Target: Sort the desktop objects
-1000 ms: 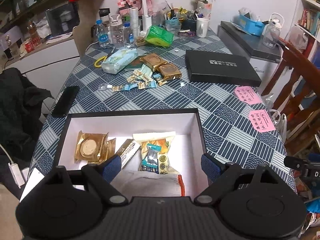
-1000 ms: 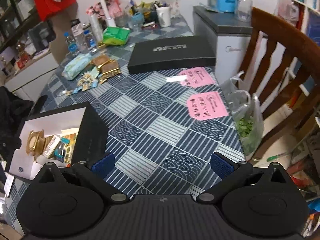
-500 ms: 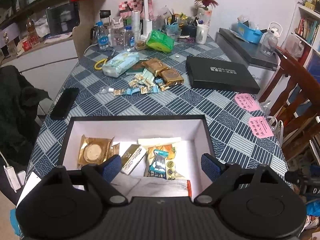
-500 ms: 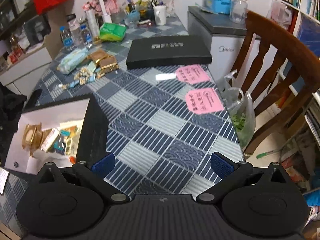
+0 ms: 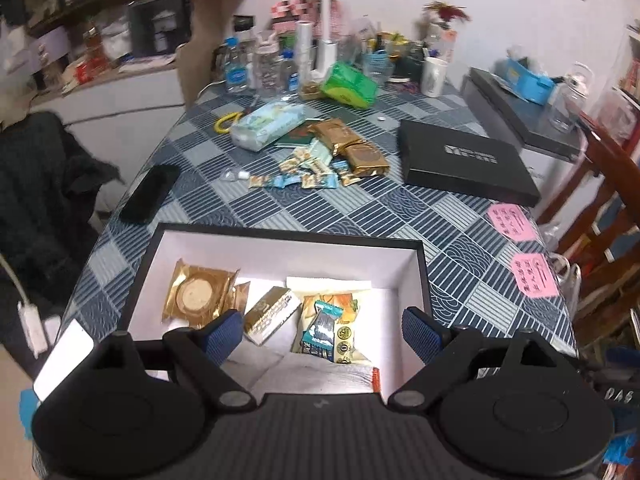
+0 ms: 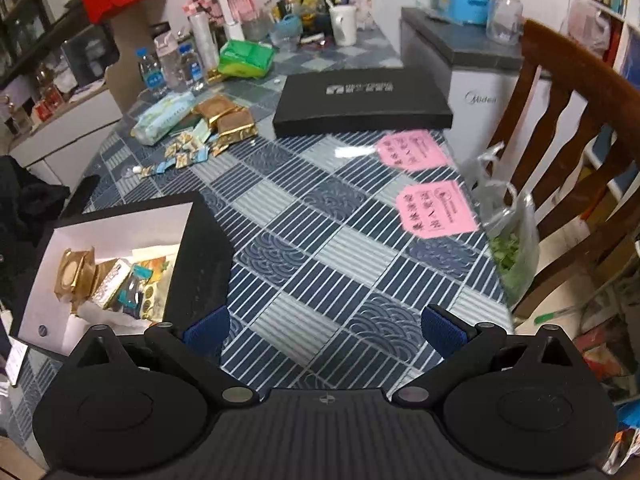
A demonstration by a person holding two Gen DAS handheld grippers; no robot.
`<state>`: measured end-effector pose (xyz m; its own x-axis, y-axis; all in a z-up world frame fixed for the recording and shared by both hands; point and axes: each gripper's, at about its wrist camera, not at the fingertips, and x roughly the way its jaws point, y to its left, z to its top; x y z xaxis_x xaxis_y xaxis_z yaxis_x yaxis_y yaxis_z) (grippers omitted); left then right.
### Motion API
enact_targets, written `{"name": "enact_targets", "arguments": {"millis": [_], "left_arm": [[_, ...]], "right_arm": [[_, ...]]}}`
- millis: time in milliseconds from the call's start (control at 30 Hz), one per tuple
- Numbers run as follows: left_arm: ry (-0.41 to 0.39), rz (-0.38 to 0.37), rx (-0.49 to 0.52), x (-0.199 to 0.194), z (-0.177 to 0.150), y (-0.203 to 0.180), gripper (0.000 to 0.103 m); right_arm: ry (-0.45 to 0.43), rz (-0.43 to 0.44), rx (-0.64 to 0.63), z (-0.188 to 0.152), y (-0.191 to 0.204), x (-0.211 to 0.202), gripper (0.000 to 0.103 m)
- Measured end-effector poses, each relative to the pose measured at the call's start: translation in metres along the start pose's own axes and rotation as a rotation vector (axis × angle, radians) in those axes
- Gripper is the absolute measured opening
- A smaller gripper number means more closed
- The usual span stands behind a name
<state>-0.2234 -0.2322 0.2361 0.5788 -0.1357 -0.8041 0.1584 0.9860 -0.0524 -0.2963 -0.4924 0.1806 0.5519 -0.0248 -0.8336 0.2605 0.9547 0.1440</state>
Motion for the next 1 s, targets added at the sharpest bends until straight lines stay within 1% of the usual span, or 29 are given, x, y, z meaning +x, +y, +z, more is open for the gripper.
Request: {"name": "enact_targets", "arguments": {"millis": [67, 133, 233, 300, 367, 433, 600, 767, 900, 1000], "left_arm": [[0.001, -0.001, -0.019, 0.001, 0.001, -0.008, 0.103], [0.006, 0.007, -0.013, 0.003, 0.001, -0.019, 0.103], [-0.017, 0.009, 0.001, 0.002, -0.002, -0.034, 0.103], [-0.019, 0.013, 0.009, 0.006, -0.003, -0.042, 0.103], [-0.013, 0.017, 0.011, 0.011, -0.003, -0.050, 0.103], [-0.009, 0.008, 0.010, 0.017, -0.001, -0.057, 0.103], [0.011, 0.031, 0.048, 0.034, 0.007, -0.083, 0.103], [0.026, 0.043, 0.100, 0.051, 0.017, -0.112, 0.103], [0.048, 0.019, 0.140, 0.069, 0.027, -0.134, 0.103], [0.094, 0.011, 0.128, 0.089, 0.037, -0.145, 0.103]], "right_arm": [[0.010, 0.011, -0.020, 0.000, -0.001, 0.003, 0.103], [0.035, 0.000, -0.027, 0.001, -0.005, 0.009, 0.103], [0.075, 0.003, -0.018, 0.003, -0.017, 0.017, 0.103], [0.083, 0.013, -0.004, 0.003, -0.027, 0.020, 0.103], [0.085, 0.006, 0.003, 0.002, -0.036, 0.021, 0.103], [0.091, 0.005, 0.006, 0.002, -0.045, 0.023, 0.103], [0.133, 0.015, 0.041, 0.003, -0.073, 0.031, 0.103], [0.140, 0.020, 0.059, 0.008, -0.097, 0.040, 0.103], [0.142, 0.035, 0.062, 0.018, -0.109, 0.051, 0.103], [0.144, 0.042, 0.047, 0.030, -0.116, 0.064, 0.103]]}}
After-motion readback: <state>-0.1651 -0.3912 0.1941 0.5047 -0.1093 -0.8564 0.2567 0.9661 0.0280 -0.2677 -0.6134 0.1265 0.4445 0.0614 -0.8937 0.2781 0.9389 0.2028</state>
